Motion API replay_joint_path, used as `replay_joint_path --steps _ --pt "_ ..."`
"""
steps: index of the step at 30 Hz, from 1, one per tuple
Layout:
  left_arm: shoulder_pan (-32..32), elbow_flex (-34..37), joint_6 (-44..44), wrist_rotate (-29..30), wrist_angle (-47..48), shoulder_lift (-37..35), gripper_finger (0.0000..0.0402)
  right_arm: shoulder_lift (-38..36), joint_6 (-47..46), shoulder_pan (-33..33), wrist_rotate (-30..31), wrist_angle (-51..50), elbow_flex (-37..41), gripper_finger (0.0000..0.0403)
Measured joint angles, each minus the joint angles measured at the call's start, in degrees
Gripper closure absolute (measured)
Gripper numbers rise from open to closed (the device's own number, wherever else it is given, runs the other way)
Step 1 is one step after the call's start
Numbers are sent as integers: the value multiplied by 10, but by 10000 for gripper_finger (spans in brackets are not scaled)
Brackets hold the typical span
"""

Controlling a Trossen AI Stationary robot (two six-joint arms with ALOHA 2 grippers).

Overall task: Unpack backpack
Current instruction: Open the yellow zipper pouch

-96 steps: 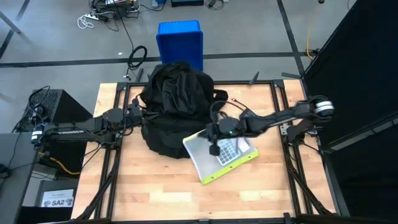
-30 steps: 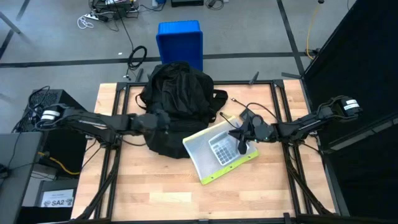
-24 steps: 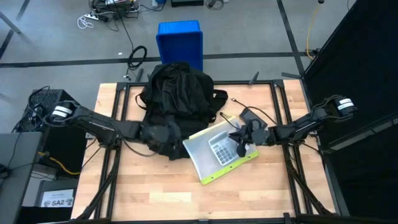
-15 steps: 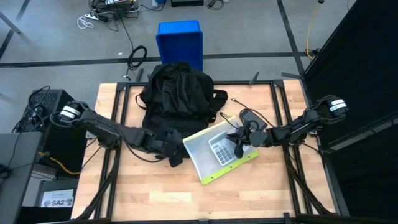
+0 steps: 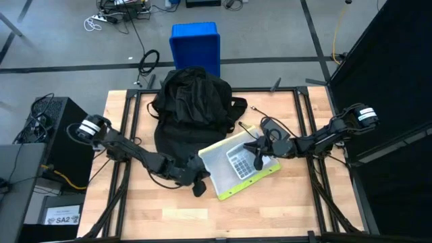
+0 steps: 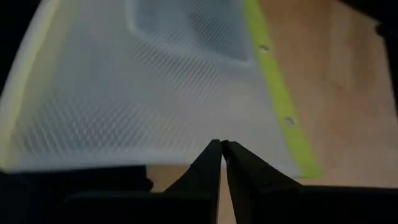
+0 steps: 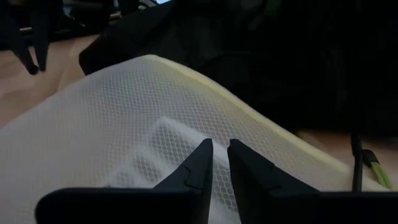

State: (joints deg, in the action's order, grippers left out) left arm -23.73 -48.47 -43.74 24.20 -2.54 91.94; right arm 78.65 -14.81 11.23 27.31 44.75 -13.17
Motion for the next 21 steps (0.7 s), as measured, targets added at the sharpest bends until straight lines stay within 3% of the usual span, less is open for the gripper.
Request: replay_joint_path --steps 7,15,21 --pt "-12 0 -45 -2 107 11 388 0 10 -2 -5 0 0 378" --pt "-16 0 -15 57 149 11 357 0 15 -7 -5 0 0 371" --pt "-11 -11 90 77 207 6 323 0 15 -9 -4 0 0 379"
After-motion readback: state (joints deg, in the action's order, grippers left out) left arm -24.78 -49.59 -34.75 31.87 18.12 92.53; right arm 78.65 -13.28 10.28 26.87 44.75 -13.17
